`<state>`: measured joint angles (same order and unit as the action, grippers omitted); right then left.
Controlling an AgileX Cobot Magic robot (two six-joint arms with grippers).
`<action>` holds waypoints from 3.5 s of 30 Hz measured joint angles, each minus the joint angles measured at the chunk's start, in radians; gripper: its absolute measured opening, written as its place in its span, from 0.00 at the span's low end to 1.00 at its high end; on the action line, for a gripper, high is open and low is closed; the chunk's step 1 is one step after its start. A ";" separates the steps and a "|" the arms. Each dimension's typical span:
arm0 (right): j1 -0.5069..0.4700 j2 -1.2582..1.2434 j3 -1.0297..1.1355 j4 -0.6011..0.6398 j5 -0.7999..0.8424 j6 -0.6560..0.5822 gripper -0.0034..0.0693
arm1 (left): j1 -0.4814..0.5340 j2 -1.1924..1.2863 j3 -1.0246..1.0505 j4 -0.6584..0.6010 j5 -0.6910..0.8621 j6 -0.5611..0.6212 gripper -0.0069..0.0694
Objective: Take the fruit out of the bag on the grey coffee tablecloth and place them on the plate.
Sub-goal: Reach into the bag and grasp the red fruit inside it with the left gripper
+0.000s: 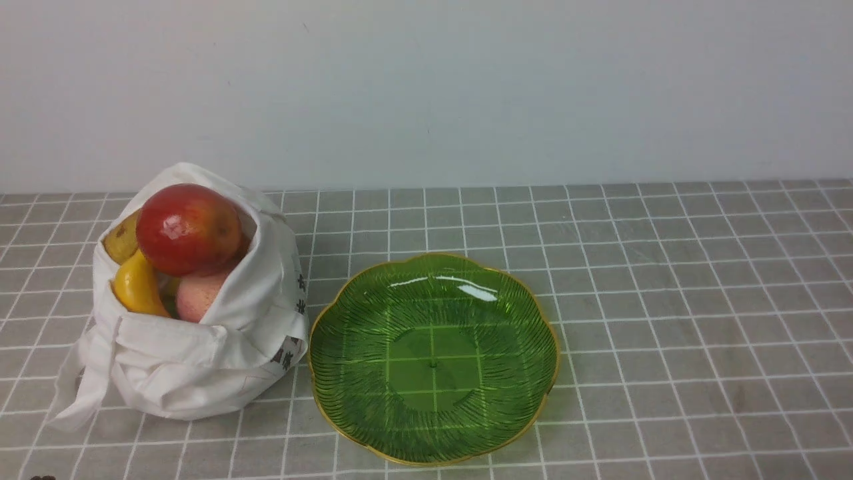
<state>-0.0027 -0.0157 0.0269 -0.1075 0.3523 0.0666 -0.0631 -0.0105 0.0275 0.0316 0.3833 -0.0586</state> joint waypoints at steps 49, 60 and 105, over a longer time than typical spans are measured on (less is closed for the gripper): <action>0.000 0.000 0.000 0.000 0.000 0.000 0.03 | 0.000 0.000 0.001 -0.177 -0.166 -0.038 0.08; 0.000 0.000 0.000 0.000 0.000 0.000 0.03 | 0.000 0.000 -0.008 -0.416 -0.594 -0.171 0.08; 0.000 0.000 0.000 0.000 0.001 0.000 0.03 | 0.000 1.411 -1.122 -0.225 0.185 0.176 0.99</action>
<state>-0.0027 -0.0157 0.0269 -0.1075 0.3532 0.0666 -0.0631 1.4007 -1.0943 -0.1930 0.5683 0.1174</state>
